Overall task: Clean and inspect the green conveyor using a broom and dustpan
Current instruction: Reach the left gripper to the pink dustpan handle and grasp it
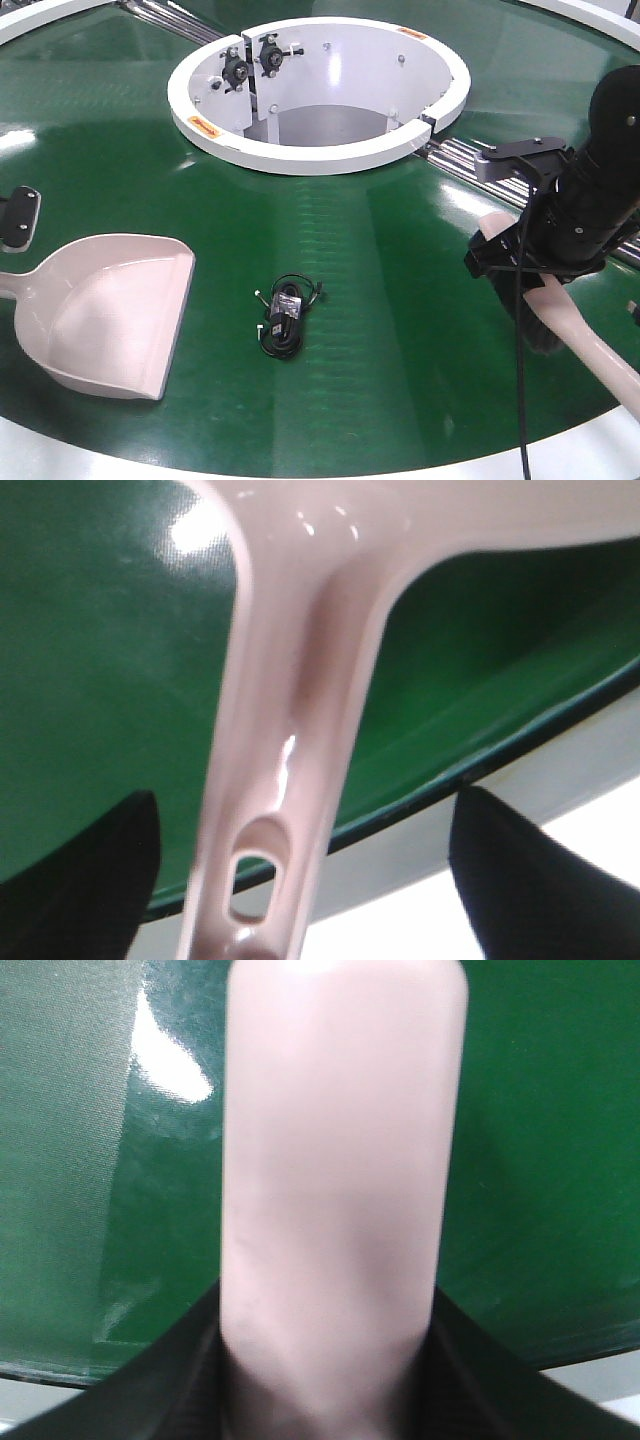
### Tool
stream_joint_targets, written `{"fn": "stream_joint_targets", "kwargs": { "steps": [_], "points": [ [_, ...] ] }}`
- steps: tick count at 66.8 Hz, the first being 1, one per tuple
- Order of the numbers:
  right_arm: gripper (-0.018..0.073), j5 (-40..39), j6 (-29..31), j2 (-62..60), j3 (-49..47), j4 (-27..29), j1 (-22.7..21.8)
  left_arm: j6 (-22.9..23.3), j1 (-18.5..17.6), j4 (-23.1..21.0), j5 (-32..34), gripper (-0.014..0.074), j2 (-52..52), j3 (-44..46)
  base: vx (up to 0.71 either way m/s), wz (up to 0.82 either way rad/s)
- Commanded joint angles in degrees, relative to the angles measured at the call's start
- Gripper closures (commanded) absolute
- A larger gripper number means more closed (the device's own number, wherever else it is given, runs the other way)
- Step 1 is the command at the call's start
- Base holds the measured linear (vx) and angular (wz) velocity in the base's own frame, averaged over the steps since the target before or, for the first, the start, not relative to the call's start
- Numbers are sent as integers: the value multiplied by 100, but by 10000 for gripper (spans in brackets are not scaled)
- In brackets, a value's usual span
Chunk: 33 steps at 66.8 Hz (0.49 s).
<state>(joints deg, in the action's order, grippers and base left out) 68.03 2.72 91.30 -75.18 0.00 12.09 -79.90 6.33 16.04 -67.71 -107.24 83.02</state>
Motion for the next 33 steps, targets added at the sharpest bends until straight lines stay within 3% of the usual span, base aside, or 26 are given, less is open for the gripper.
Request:
{"fn": "stream_joint_targets", "kwargs": {
  "steps": [1,9,23,33],
  "points": [
    [563,-95,14,-252,-156,0,-48,62,4,64,-15,126,176,168,0,0],
    [563,-96,14,-252,-156,0,-48,62,4,58,-203,264,131,168,0,0],
    [563,-96,14,-252,-156,0,-48,77,4,58,-449,607,137,168,0,0],
    [563,-96,14,-252,-156,0,-48,124,-102,58,-449,605,201,168,0,0]
  ]
}}
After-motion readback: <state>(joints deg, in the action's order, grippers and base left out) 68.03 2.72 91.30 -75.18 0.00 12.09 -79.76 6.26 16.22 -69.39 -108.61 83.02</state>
